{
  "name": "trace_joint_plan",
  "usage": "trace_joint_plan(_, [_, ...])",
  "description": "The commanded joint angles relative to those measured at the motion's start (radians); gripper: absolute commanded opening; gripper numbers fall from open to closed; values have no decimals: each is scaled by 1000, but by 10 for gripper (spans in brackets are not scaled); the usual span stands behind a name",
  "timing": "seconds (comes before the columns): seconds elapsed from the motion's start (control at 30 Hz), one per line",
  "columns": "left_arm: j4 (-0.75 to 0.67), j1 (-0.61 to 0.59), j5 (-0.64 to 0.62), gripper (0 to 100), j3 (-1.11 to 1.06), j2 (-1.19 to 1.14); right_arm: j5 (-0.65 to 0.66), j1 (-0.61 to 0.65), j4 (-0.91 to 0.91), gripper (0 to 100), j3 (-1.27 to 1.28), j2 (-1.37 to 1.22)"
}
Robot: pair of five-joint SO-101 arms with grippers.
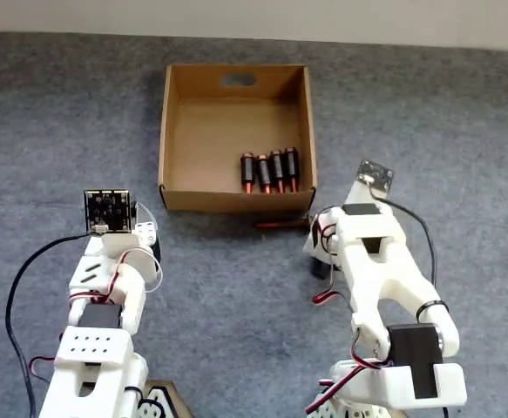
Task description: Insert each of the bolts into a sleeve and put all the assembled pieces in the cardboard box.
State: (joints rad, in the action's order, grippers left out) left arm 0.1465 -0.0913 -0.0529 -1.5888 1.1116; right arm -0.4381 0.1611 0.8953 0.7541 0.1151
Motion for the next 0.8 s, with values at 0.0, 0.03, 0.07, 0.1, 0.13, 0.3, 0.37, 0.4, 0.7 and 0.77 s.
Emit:
trace_joint_plan(0.0, [-23,-13,-5,10,4,16,109,5,-10,42,-45,15])
trace_joint_plan(0.03, [-23,-13,-5,10,4,16,167,5,-8,42,-64,15])
trace_joint_plan(0.07, [-23,-13,-5,10,4,16,235,5,-8,42,-81,15])
trace_joint_plan(0.1, [-23,-13,-5,10,4,16,298,4,-8,41,-91,15])
trace_joint_plan(0.13, [-23,-13,-5,10,4,16,365,2,-8,41,-99,15])
trace_joint_plan(0.3, [-23,-13,-5,10,4,16,523,-68,-21,41,-125,8])
trace_joint_plan(0.37, [-23,-13,-5,10,4,16,523,-91,-21,41,-124,8])
trace_joint_plan(0.4, [-23,-13,-5,10,4,16,523,-94,-16,41,-122,8])
trace_joint_plan(0.7, [-23,-13,-5,10,4,16,736,-96,16,46,-81,7])
trace_joint_plan(0.77, [-23,-13,-5,10,4,16,740,-96,16,53,-62,7])
